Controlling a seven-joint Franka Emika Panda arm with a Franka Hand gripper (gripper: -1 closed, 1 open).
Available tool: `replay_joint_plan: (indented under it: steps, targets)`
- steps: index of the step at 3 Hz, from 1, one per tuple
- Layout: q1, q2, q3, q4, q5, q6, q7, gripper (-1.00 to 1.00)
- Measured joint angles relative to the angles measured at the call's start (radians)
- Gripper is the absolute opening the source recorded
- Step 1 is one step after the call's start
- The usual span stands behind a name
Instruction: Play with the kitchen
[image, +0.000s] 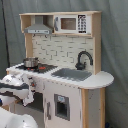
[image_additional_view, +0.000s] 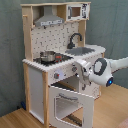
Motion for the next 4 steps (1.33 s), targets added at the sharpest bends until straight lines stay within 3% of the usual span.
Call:
replay_joint_plan:
  steps: [1,4]
  targets:
    - [0.069,-0.001,-0.037,-0.052,0.000,-0.020,-0.028,1.00]
    - [0.216,-0.001,-0.086,-0.054,0.034,-0.167,-0.241,1.00]
